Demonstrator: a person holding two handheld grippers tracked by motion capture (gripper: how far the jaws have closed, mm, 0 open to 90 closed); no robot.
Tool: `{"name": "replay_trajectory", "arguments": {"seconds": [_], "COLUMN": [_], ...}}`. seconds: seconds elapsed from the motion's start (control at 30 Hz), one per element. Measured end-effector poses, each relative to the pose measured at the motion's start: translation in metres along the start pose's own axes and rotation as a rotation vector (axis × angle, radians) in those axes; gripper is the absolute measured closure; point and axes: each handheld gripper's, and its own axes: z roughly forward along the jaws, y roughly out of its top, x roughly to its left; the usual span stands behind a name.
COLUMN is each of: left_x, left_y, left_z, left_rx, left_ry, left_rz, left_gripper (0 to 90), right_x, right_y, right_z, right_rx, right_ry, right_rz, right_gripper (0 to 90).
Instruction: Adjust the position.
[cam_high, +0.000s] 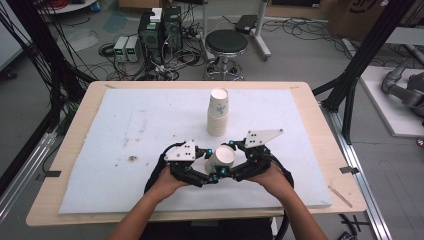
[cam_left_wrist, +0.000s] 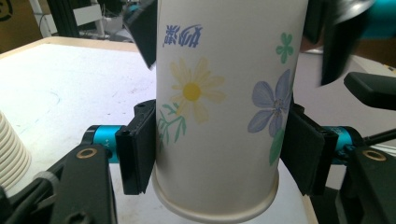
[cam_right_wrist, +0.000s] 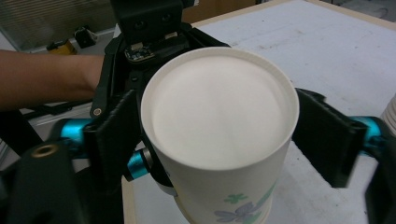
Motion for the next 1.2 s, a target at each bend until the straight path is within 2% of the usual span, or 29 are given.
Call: {"name": "replay_trajectory", "arguments": {"seconds": [0.1,0.27,0.33,0.5,0.53,0.57,0.6,0.7,0.83,1.2], "left_x": [-0.001,-0.001,-0.002,-0.004,-0.004,-0.005,-0.005,-0.006,-0.008,-0.012], "left_y": [0.005,0.017,0.021,0.029,0.029,0.031,0.032,0.035,0.038,0.036], "left_z": [-0.002,-0.007,-0.008,-0.007,-0.007,-0.007,-0.007,-0.006,-0.004,0.0], "left_rx": [0.046,0.177,0.221,0.352,0.352,0.391,0.401,0.425,0.471,0.559], "left_ry": [-0.001,0.029,0.032,0.033,0.033,0.034,0.034,0.03,0.025,0.019], "left_rz": [0.017,0.026,0.043,0.077,0.077,0.082,0.084,0.089,0.105,0.108], "left_gripper": [35.1,35.2,35.7,35.7,35.7,35.7,35.7,35.7,35.7,35.6], "right_x": [0.002,0.002,0.001,0.001,0.001,0.001,0.002,0.002,0.003,0.007], "right_y": [0.002,0.006,0.007,0.007,0.007,0.007,0.007,0.006,0.006,0.009], "right_z": [-0.002,-0.008,-0.011,-0.013,-0.013,-0.013,-0.013,-0.012,-0.012,-0.009], "right_rx": [0.003,0.027,0.04,0.113,0.113,0.13,0.154,0.176,0.211,0.265], "right_ry": [0.009,0.001,-0.007,-0.03,-0.03,-0.03,-0.028,-0.019,-0.03,-0.014], "right_rz": [-0.009,-0.05,-0.058,-0.101,-0.101,-0.111,-0.131,-0.144,-0.174,-0.232], "right_gripper": [18.5,18.5,18.5,18.5,18.5,18.5,18.5,18.5,18.5,18.7]}}
